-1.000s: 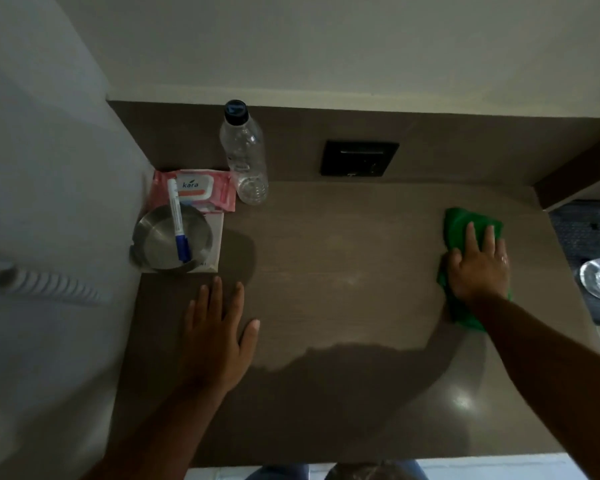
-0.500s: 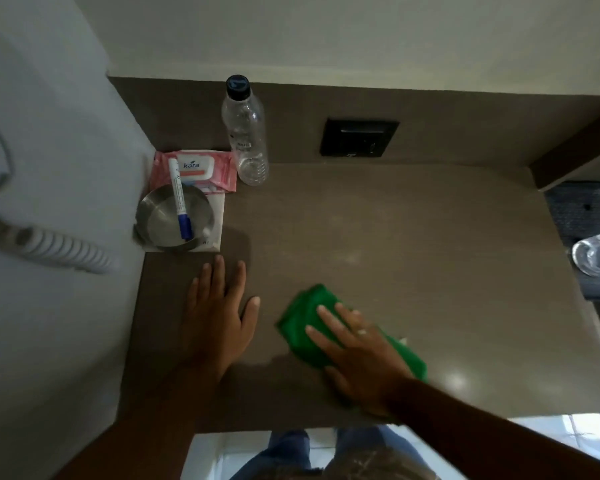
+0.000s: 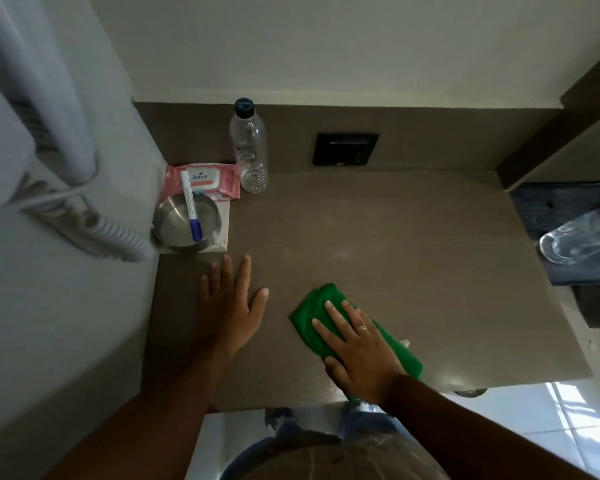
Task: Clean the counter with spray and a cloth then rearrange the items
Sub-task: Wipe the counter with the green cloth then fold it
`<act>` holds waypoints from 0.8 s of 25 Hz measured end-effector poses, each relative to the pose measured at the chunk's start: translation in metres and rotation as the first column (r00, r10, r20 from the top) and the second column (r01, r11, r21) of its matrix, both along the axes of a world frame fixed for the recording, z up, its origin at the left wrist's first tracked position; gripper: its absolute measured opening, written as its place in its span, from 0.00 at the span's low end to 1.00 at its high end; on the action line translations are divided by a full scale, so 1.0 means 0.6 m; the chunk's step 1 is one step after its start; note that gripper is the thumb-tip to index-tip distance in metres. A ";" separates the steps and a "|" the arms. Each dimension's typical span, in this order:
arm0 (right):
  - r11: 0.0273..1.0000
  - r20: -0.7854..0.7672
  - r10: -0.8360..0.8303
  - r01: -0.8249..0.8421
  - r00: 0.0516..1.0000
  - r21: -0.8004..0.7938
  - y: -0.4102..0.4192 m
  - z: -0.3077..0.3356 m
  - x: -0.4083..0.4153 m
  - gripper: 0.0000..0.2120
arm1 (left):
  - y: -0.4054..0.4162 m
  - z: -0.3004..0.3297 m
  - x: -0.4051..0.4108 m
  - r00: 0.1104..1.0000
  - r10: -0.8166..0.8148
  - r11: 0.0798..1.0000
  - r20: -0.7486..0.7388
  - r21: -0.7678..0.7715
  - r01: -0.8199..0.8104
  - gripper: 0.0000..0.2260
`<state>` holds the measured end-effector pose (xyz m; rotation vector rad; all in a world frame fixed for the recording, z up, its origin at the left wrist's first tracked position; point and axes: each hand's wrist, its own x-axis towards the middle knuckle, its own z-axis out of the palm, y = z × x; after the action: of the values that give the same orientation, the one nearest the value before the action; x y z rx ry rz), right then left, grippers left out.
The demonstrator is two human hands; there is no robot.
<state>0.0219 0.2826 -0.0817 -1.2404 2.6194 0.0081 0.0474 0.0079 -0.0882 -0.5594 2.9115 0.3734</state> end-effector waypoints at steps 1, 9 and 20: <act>1.000 0.021 0.018 -0.017 1.000 -0.015 -0.002 0.003 0.002 0.30 | 0.010 0.009 -0.002 0.999 -0.045 0.999 -0.023 -0.001 0.045 0.31; 0.782 0.451 -0.517 0.616 0.728 -0.099 0.085 0.059 -0.023 0.44 | 0.167 0.098 -0.092 0.910 -0.402 0.900 0.099 0.229 0.372 0.14; 0.430 0.962 0.270 0.890 0.035 -0.153 0.225 0.171 -0.124 0.32 | 0.276 0.368 -0.238 0.863 -0.443 0.642 -0.244 0.586 0.495 0.09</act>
<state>-0.0526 0.4174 0.0210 -0.1084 1.3423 -1.7620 -0.0954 0.1737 0.1326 0.3293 2.5888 1.2387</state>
